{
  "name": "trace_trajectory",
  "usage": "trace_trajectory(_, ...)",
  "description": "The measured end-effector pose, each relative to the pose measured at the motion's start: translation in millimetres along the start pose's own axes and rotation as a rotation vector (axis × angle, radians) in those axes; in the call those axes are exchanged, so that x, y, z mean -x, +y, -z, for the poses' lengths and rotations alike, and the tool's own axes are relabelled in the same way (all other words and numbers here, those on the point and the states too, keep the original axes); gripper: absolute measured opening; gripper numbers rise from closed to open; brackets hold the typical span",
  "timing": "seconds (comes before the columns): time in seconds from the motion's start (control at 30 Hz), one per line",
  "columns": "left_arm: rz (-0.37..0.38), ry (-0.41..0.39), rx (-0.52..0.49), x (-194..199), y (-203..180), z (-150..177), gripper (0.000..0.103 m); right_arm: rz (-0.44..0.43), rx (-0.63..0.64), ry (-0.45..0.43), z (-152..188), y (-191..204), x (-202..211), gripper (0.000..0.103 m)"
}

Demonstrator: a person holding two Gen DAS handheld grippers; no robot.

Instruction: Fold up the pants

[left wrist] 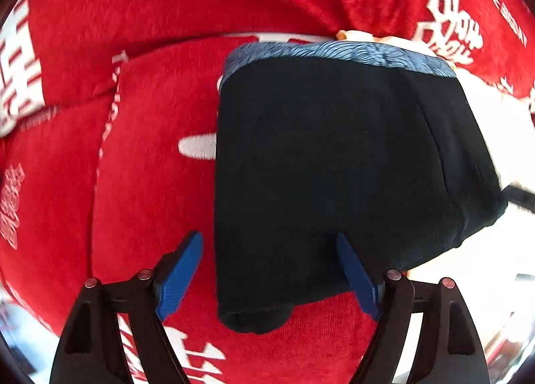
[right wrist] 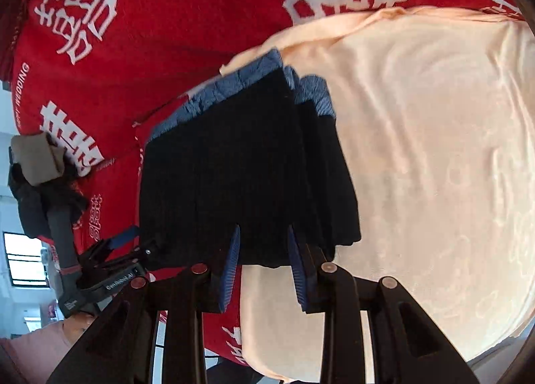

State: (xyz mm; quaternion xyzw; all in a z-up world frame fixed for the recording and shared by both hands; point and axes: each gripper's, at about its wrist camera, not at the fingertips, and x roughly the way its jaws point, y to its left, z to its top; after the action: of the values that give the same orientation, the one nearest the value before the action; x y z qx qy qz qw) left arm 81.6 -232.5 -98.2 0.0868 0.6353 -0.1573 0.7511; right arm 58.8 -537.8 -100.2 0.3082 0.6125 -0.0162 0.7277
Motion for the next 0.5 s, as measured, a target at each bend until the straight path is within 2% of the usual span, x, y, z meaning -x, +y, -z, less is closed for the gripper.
trace_trajectory(0.1, 0.020, 0.022, 0.026, -3.7, 2.2, 0.8, 0.082, 0.054, -0.012, 0.029, 8.7, -6.2, -21.3, 0.032)
trace_trajectory(0.23, 0.001, 0.008, 0.003, -3.4, -2.2, 1.8, 0.083, 0.054, -0.022, 0.025, 13.8, -8.1, -19.9, 0.032)
trace_trajectory(0.33, -0.014, 0.022, 0.013, -4.0, -2.0, -1.2, 0.092, 0.066, -0.013, 0.039, 16.5, -6.2, -20.4, 0.032)
trace_trajectory(0.5, 0.005, 0.033, 0.033, -3.8, 1.9, -1.3, 0.092, 0.074, -0.024, 0.034, 17.3, -2.7, -19.7, 0.033)
